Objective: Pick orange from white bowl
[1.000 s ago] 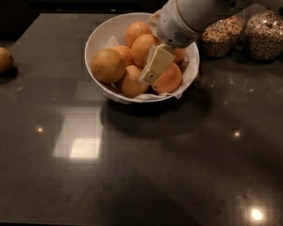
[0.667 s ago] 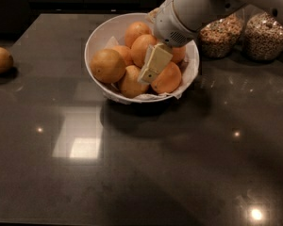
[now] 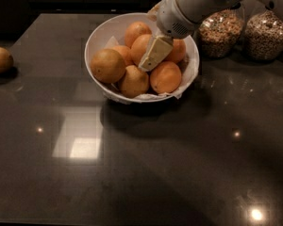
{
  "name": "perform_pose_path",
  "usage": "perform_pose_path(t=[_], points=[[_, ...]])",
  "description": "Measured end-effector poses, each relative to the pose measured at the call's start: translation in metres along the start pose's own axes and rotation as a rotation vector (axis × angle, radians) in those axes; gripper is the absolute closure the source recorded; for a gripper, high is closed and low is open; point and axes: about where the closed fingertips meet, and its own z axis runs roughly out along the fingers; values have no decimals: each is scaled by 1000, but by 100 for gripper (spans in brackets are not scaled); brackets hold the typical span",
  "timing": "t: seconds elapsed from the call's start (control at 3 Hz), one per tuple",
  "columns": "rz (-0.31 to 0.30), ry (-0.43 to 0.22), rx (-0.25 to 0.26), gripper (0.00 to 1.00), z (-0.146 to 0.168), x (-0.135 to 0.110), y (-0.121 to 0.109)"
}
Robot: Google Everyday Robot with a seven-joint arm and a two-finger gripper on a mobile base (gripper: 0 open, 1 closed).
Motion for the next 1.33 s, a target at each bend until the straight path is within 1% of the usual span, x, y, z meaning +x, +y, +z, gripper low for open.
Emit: perform_pose_path(t=[0.67, 1.33], points=[[-1, 2, 3, 24, -3, 0, 0], [1, 3, 0, 39, -5, 2, 0]])
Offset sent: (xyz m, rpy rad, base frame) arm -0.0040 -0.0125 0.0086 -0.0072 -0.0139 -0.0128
